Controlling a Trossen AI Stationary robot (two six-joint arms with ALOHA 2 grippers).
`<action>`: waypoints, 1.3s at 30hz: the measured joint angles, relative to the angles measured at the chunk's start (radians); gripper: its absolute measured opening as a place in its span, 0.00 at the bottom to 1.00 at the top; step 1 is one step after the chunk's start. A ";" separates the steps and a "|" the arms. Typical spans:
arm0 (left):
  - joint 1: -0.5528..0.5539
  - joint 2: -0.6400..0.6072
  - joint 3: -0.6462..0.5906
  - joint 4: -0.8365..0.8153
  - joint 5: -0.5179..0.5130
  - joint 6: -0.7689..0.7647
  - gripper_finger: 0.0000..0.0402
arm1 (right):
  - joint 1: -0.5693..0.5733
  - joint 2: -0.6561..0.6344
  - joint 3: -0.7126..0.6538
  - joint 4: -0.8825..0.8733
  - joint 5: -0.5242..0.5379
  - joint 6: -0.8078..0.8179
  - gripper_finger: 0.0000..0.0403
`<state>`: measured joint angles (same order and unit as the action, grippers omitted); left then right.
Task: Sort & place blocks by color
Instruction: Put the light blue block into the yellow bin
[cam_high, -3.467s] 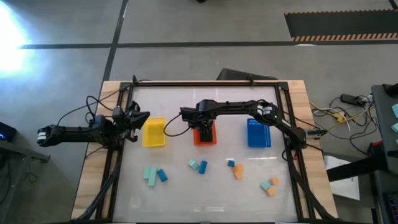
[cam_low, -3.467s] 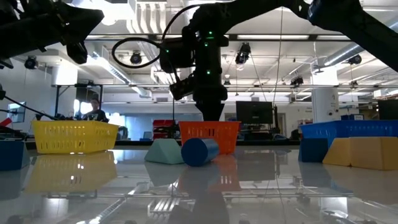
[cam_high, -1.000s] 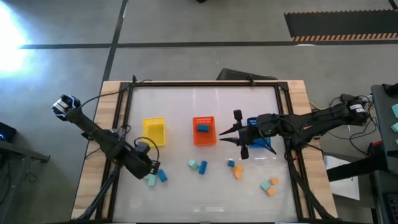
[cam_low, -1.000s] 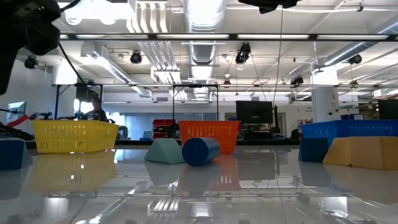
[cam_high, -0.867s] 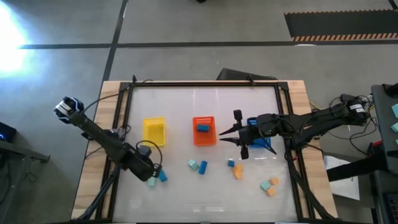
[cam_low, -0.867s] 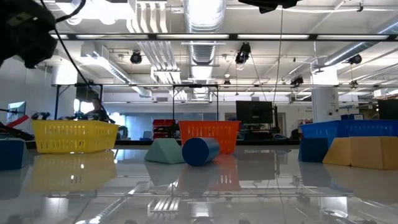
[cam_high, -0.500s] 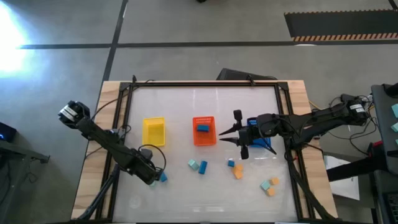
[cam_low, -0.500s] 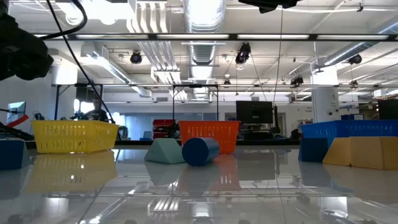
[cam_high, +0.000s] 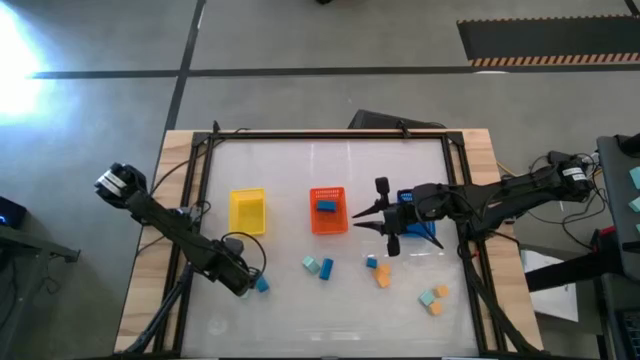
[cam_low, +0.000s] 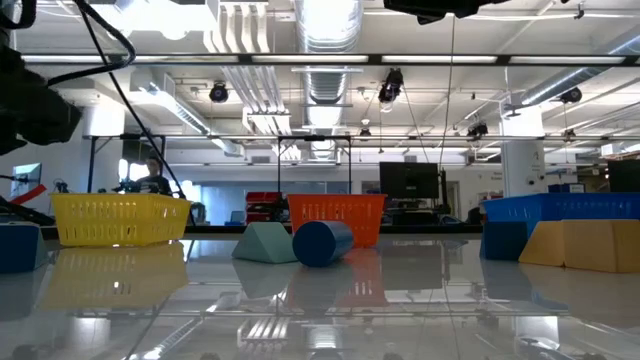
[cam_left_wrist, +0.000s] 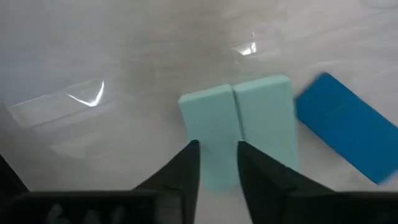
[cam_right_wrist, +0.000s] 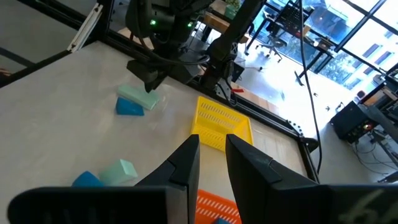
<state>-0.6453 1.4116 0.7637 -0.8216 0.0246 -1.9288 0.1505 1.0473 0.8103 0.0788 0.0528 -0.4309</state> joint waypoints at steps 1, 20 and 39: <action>0.000 0.003 -0.007 -0.003 0.000 -0.002 0.27 | 0.000 0.000 -0.001 0.000 0.000 0.000 0.17; 0.000 0.008 -0.021 -0.137 0.052 -0.028 0.41 | 0.000 0.000 -0.003 0.001 0.001 0.001 0.17; 0.000 -0.004 -0.015 -0.120 0.045 -0.029 0.41 | 0.000 0.000 -0.006 0.001 0.001 0.001 0.17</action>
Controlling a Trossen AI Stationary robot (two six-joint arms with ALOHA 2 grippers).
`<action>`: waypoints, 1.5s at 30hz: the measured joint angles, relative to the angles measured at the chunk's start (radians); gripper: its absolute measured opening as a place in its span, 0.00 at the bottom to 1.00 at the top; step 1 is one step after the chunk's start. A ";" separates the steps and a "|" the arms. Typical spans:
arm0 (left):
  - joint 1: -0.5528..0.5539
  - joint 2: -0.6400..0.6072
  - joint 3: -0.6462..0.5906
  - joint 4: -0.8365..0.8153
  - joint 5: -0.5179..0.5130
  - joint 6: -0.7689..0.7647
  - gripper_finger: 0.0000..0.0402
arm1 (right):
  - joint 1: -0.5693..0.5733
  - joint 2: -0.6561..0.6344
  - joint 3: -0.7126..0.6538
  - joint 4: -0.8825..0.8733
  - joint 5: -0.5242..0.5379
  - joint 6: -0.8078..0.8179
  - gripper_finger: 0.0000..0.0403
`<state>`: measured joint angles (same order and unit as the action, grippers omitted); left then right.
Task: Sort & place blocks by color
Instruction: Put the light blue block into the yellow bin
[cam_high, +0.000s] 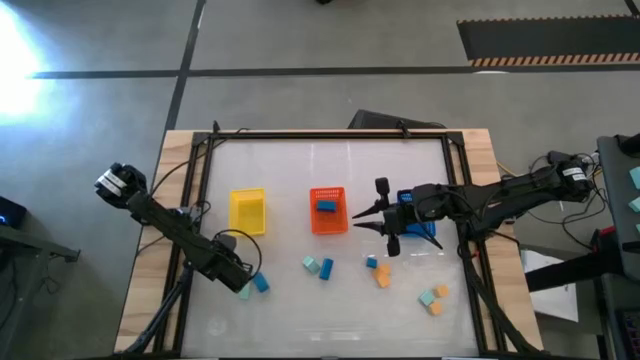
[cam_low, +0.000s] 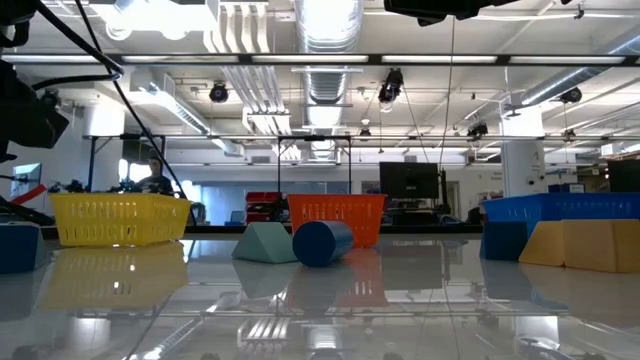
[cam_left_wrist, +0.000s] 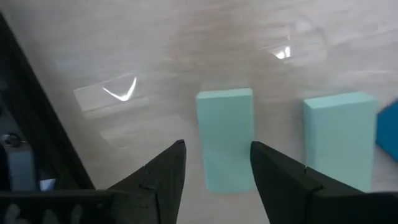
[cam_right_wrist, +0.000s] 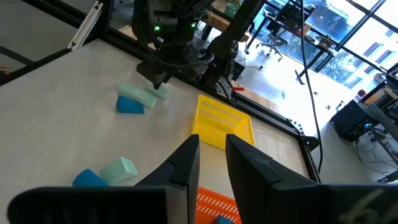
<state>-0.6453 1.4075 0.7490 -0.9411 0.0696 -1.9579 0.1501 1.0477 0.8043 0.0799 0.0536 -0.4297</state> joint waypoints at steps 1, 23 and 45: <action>0.000 0.000 0.000 0.008 0.000 0.000 0.41 | 0.000 0.000 0.000 0.000 0.000 0.000 0.17; -0.006 -0.003 -0.007 0.069 -0.006 0.053 0.48 | 0.000 0.000 0.000 0.000 0.000 0.002 0.17; -0.006 0.015 -0.052 0.068 -0.077 0.031 0.37 | 0.000 0.000 -0.007 -0.001 0.001 0.000 0.17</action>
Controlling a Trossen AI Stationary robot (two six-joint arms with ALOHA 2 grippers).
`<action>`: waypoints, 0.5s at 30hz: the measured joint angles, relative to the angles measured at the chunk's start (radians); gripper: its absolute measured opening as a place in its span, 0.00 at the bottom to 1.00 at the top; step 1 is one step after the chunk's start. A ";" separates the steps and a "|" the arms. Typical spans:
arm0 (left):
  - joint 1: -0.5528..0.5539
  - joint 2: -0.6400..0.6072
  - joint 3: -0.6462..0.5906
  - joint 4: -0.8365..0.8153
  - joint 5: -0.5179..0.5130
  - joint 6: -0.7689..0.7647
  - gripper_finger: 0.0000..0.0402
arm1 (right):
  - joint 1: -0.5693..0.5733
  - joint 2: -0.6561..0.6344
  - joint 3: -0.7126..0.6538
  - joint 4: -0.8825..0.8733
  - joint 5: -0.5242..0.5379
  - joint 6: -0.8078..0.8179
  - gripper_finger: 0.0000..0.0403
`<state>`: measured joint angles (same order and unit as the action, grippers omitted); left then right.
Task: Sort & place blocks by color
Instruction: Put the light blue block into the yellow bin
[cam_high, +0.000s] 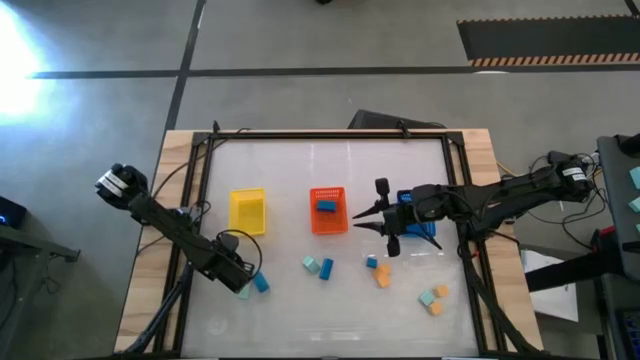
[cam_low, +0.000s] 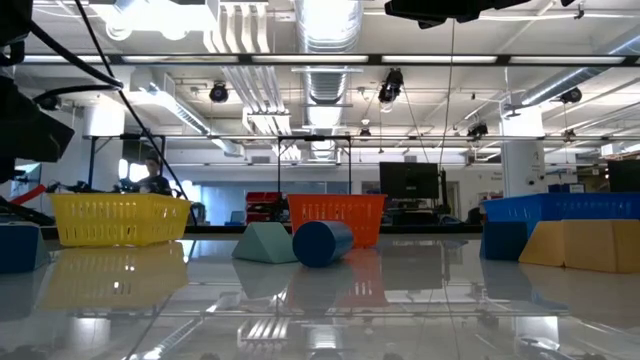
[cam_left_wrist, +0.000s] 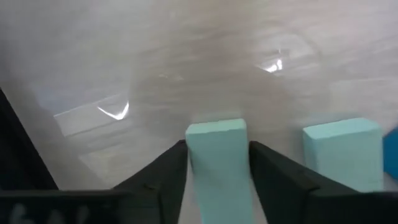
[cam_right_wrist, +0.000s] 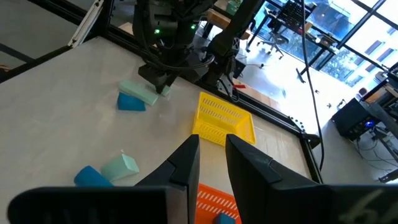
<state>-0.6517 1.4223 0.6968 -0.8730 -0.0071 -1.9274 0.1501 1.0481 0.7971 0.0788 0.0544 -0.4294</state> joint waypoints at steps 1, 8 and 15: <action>0.000 0.005 0.001 0.000 0.002 -0.002 0.34 | 0.000 0.000 0.000 0.000 0.000 0.000 0.17; 0.000 0.011 0.013 0.002 0.005 -0.004 0.28 | 0.000 0.000 0.000 0.000 0.000 0.002 0.17; 0.000 0.003 0.060 -0.002 0.007 -0.003 0.28 | 0.000 0.000 0.000 0.000 0.000 0.002 0.17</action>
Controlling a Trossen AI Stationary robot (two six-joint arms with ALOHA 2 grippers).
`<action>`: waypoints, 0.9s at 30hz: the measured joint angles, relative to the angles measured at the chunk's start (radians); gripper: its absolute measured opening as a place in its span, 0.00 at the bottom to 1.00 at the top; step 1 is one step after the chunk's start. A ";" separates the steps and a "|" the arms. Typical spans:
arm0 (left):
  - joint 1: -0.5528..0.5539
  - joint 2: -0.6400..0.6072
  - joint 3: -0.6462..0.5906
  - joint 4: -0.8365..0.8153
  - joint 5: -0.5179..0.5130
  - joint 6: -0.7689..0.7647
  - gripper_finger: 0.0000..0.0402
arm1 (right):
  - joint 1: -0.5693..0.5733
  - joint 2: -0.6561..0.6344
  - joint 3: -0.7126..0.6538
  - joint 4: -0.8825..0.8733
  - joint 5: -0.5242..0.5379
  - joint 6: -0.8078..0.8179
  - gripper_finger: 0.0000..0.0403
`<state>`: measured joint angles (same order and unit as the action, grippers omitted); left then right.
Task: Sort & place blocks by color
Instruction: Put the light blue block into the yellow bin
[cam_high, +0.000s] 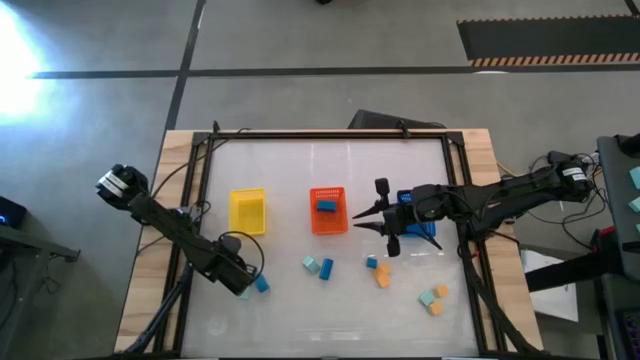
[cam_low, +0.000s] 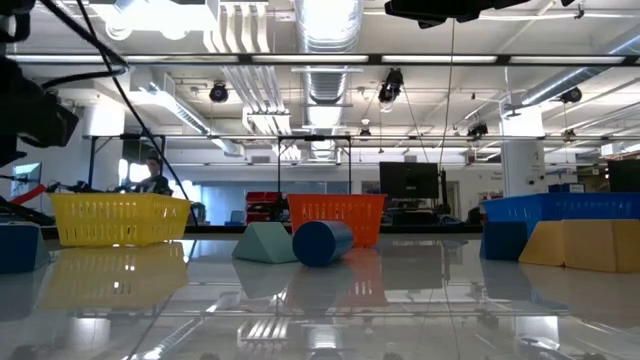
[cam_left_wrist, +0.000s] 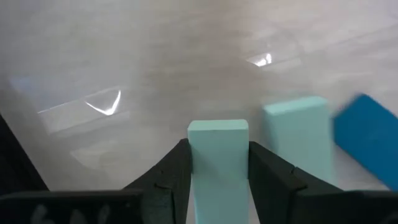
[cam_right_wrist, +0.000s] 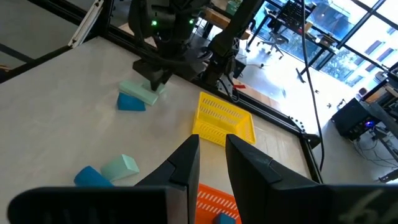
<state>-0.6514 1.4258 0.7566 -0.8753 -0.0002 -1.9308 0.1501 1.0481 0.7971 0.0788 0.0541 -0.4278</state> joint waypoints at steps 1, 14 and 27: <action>0.000 0.000 0.010 -0.002 0.000 0.000 0.28 | 0.000 0.000 0.000 0.000 0.000 0.000 0.17; 0.000 -0.002 0.265 -0.273 0.006 0.004 0.28 | 0.000 0.000 0.000 0.000 0.000 0.000 0.17; 0.002 -0.001 0.387 -0.404 -0.061 0.029 0.29 | 0.000 0.000 0.000 0.000 0.000 -0.002 0.17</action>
<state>-0.6495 1.4246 1.1436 -1.2793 -0.0612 -1.9017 0.1500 1.0481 0.7971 0.0788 0.0542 -0.4301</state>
